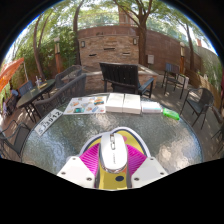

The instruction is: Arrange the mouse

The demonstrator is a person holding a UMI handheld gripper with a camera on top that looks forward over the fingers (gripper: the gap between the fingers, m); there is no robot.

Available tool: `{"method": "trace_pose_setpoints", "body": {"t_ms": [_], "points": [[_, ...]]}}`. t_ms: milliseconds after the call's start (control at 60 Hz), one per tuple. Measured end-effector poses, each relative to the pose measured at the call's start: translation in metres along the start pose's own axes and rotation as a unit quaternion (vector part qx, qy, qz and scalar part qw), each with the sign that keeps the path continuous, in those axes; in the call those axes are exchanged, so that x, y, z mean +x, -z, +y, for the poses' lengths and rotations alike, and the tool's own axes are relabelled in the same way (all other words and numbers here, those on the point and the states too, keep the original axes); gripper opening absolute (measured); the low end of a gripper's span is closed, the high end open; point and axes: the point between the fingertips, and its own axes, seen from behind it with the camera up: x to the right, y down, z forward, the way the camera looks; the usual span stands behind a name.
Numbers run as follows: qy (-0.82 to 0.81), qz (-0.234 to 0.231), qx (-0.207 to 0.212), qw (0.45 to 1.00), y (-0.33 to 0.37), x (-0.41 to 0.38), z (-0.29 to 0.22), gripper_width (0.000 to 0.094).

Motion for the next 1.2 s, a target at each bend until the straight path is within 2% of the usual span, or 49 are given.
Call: {"method": "trace_pose_setpoints", "body": {"t_ms": [50,133,167,200,233,267,317,400,617,950,1200], "points": [[0.006,0.005,-0.016,1.0,-0.006,0.01,0.015,0.0368],[0.022,-0.001,-0.047,0.999,-0.021,0.016,0.047,0.0474],[0.024,-0.009,-0.032,0.999,-0.019,0.017,0.045,0.0506],[0.027,-0.009,-0.035,0.999,-0.016,0.019,0.045,0.055],[0.029,-0.009,-0.041,0.999,-0.013,0.018,0.037,0.0682],[0.027,-0.012,-0.035,0.999,-0.003,0.019,0.031,0.0863],[0.023,-0.017,-0.025,0.999,0.015,0.017,0.018,0.0818],[0.026,-0.019,-0.01,0.999,0.05,0.014,-0.003,0.0863],[0.033,-0.007,0.016,0.999,0.155,-0.003,-0.017,0.0855],[0.035,0.03,0.041,0.998,0.303,-0.031,0.019,0.0854],[0.038,0.041,0.052,0.997,0.348,-0.047,0.035,0.0856]]}}
